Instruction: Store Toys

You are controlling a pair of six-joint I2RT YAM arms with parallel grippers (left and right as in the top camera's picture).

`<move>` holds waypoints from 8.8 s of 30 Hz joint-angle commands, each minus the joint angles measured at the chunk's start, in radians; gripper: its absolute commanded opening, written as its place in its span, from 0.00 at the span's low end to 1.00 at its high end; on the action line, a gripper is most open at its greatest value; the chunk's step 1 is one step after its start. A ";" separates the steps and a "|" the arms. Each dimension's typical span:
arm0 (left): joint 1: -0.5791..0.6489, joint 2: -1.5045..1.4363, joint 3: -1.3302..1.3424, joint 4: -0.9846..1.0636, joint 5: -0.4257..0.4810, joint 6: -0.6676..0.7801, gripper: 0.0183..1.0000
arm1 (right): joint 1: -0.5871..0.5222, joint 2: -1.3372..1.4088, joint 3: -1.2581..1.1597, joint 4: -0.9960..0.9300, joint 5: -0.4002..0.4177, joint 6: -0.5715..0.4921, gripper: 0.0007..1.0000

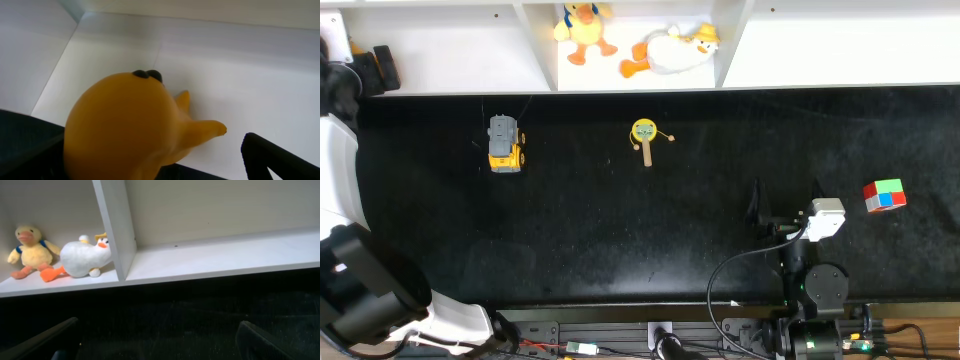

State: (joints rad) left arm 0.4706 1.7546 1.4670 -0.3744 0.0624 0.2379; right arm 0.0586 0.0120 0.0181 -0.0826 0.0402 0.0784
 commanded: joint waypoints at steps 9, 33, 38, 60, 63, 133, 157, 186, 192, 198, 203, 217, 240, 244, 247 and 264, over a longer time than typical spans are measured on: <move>-0.006 0.017 0.022 0.014 0.002 -0.003 1.00 | -0.006 -0.007 -0.013 0.005 -0.006 0.000 1.00; 0.064 -0.092 0.020 -0.145 0.086 0.054 1.00 | -0.006 -0.007 -0.013 0.005 -0.006 0.000 0.99; 0.073 -0.161 -0.018 -0.233 0.087 0.053 1.00 | -0.006 -0.007 -0.013 0.005 -0.006 0.000 1.00; -0.382 -0.435 -0.512 -0.289 -0.042 -0.230 1.00 | -0.006 -0.008 -0.013 0.005 -0.006 0.000 1.00; -0.425 -0.380 -0.512 -0.285 -0.046 -0.257 1.00 | -0.006 -0.007 -0.013 0.005 -0.006 0.000 0.99; -0.460 -0.434 -0.495 -0.203 -0.143 -0.321 0.24 | -0.006 -0.007 -0.013 0.005 -0.006 0.000 1.00; -0.460 -0.067 -0.041 -0.216 -0.147 -0.290 0.25 | -0.006 -0.007 -0.013 0.005 -0.006 0.000 1.00; -0.460 0.004 0.053 -0.246 -0.190 -0.286 1.00 | -0.006 -0.007 -0.013 0.005 -0.006 0.000 0.99; -0.460 -0.057 0.001 -0.270 -0.199 -0.256 1.00 | -0.006 -0.007 -0.013 0.005 -0.006 0.000 1.00; -0.460 -0.153 -0.129 -0.266 -0.200 -0.257 1.00 | -0.006 -0.007 -0.013 0.005 -0.006 0.000 1.00; -0.460 -0.268 -0.250 -0.267 -0.199 -0.264 1.00 | -0.006 -0.007 -0.013 0.005 -0.006 0.000 0.99; -0.452 -0.756 -0.654 -0.050 -0.071 -0.314 1.00 | -0.006 -0.007 -0.013 0.005 -0.006 0.000 1.00; -0.465 -1.754 -1.446 0.441 -0.180 -0.340 1.00 | -0.006 -0.008 -0.013 0.005 -0.006 0.000 0.99; -0.464 -1.752 -1.460 0.292 -0.175 -0.338 1.00 | -0.006 -0.007 -0.013 0.005 -0.006 0.000 0.99; -0.464 -1.752 -1.459 0.293 -0.138 -0.264 1.00 | -0.006 -0.007 -0.013 0.005 -0.006 0.000 1.00; -0.480 -1.752 -1.458 0.290 -0.048 -0.301 1.00 | -0.006 -0.008 -0.013 0.005 -0.006 0.000 0.99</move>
State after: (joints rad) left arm 0.0025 0.0120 0.0097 -0.0822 -0.0109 -0.0513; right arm 0.0586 0.0120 0.0181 -0.0822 0.0399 0.0780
